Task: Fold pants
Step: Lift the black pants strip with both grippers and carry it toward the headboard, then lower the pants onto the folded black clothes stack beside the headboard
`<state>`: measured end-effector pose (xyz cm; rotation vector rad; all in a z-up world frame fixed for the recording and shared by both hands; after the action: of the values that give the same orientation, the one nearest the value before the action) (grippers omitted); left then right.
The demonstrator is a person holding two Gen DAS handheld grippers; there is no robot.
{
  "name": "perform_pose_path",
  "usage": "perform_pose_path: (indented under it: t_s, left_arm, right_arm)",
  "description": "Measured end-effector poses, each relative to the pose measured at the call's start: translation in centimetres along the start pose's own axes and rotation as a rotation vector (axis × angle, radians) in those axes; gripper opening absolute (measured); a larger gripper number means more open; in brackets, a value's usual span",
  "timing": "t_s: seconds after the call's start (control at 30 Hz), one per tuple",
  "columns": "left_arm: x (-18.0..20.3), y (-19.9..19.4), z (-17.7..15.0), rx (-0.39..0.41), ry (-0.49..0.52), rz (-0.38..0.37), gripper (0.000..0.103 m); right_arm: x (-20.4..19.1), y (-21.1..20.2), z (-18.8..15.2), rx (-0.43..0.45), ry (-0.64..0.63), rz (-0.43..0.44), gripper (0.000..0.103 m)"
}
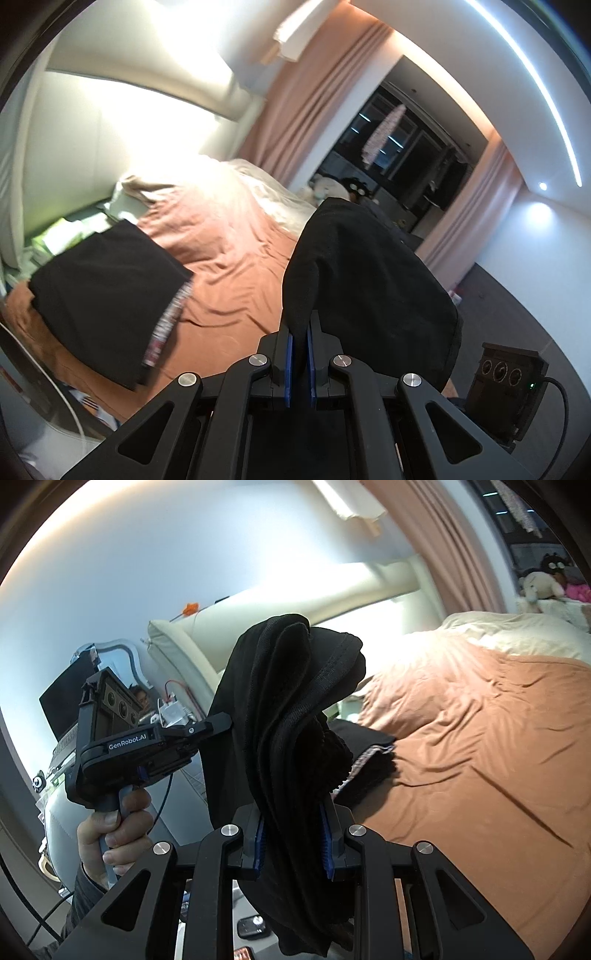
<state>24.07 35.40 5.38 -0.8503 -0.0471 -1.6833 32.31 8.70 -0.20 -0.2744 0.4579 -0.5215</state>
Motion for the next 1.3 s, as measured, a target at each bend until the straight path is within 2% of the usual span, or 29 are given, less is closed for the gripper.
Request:
perform_pose_path:
  t_s: [0.3, 0.8, 1.03, 1.3]
  left_arm:
    - [-7.1, -0.3, 3.4, 0.040, -0.047, 0.084, 0.006]
    - [-18.1, 0.4, 7.2, 0.071, -0.138, 0.250, 0.006]
    - [-22.2, 2.1, 8.9, 0.062, -0.169, 0.314, 0.006]
    - [-25.6, 7.0, 10.2, 0.001, -0.173, 0.367, 0.006]
  right_arm:
    - [0.7, 6.9, 2.4, -0.036, 0.002, 0.049, 0.020]
    - [1.8, 18.4, 3.4, -0.116, 0.042, 0.162, 0.020]
    - [2.2, 23.6, 4.0, -0.148, 0.067, 0.177, 0.021]
    - [4.0, 28.8, 5.4, -0.179, 0.103, 0.161, 0.021]
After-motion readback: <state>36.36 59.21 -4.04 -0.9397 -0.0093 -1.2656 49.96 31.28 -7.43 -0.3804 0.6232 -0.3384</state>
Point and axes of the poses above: each gripper's, at about its wrist camera, not at the fingertips, and y roughly the way its jaws point, x to its right, z to its top, the point moved 10 cm from there along y, roughly the way its jaws point, and after that the axes turned 3 degrees about -x, right-handed, at the moved point
